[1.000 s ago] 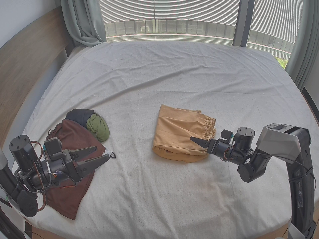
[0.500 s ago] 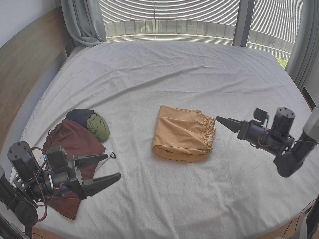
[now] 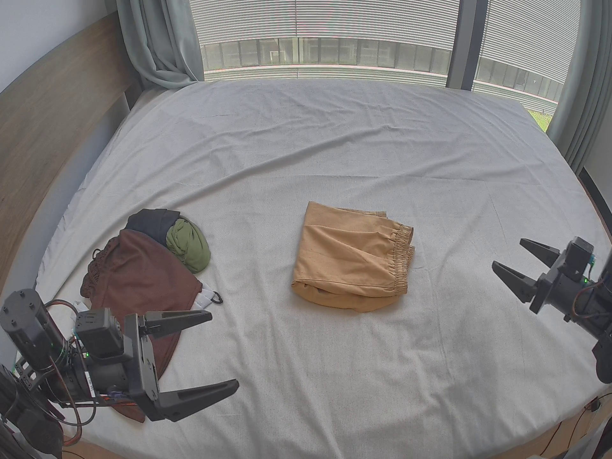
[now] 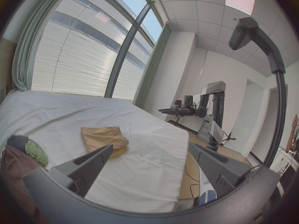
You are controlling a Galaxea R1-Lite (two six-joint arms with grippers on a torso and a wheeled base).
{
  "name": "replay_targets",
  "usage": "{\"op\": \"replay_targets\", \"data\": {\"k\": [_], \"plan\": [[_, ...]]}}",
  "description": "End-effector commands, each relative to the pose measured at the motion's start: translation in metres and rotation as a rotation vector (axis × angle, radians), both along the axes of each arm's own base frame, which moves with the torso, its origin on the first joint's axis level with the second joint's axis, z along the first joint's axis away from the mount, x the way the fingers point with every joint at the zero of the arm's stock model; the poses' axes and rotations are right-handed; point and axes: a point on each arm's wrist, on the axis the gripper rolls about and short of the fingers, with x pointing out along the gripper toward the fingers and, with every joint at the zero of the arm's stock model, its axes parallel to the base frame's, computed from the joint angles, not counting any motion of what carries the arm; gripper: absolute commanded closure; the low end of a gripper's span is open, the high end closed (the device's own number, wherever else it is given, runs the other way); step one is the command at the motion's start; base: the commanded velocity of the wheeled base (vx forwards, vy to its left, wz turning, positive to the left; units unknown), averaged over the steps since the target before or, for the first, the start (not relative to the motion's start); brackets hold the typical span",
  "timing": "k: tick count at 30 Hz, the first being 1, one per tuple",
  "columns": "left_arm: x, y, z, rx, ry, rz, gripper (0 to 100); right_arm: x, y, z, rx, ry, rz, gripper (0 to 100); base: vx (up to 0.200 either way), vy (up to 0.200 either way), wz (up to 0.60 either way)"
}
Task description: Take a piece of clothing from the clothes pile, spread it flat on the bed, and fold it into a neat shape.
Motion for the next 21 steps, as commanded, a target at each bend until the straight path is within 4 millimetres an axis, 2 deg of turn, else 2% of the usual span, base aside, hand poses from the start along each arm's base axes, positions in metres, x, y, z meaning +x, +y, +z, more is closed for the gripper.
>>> {"op": "replay_targets", "data": {"k": [1,4,8,12,13,14,16,17,18,19,21], "plan": [[-0.017,0.006,0.012,-0.017,-0.068,-0.005,0,-0.041,-0.002,0.011,-0.011,-0.096,-0.018,0,0.000,0.000,0.00],[-0.025,0.009,0.019,-0.028,-0.098,-0.007,0,-0.058,-0.002,0.016,-0.011,-0.141,-0.017,0,0.000,0.000,0.00],[-0.051,0.019,0.032,-0.049,-0.149,0.001,0,-0.092,-0.001,0.029,-0.010,-0.230,-0.018,0,0.000,0.000,0.00],[-0.080,0.035,0.032,-0.048,-0.109,0.070,0,-0.131,-0.001,0.029,-0.011,-0.266,-0.049,0,0.000,0.000,0.00],[-0.080,0.035,0.032,-0.048,-0.109,0.070,0,-0.131,-0.001,0.029,-0.011,-0.266,-0.049,0,0.000,0.000,0.00],[-0.095,0.044,0.028,-0.045,-0.088,0.123,0,-0.151,-0.001,0.025,0.002,-0.286,-0.068,0,0.000,0.000,0.00],[-0.108,0.049,0.025,-0.048,-0.097,0.151,0,-0.164,0.001,0.021,0.008,-0.295,-0.070,0,0.000,0.000,0.00],[-0.128,0.055,0.020,-0.053,-0.122,0.164,0,-0.185,0.003,0.010,0.012,-0.315,-0.059,0,0.000,0.000,0.00],[-0.138,0.058,0.015,-0.053,-0.132,0.167,0,-0.196,0.004,0.001,0.013,-0.317,-0.046,0,0.000,0.000,0.00],[-0.142,0.059,0.013,-0.055,-0.141,0.169,0,-0.200,0.004,-0.002,0.014,-0.318,-0.037,0,0.000,0.000,0.00],[-0.163,0.064,-0.001,-0.056,-0.166,0.201,0,-0.219,0.004,-0.028,0.029,-0.278,0.048,0,0.000,0.000,0.00]]}}
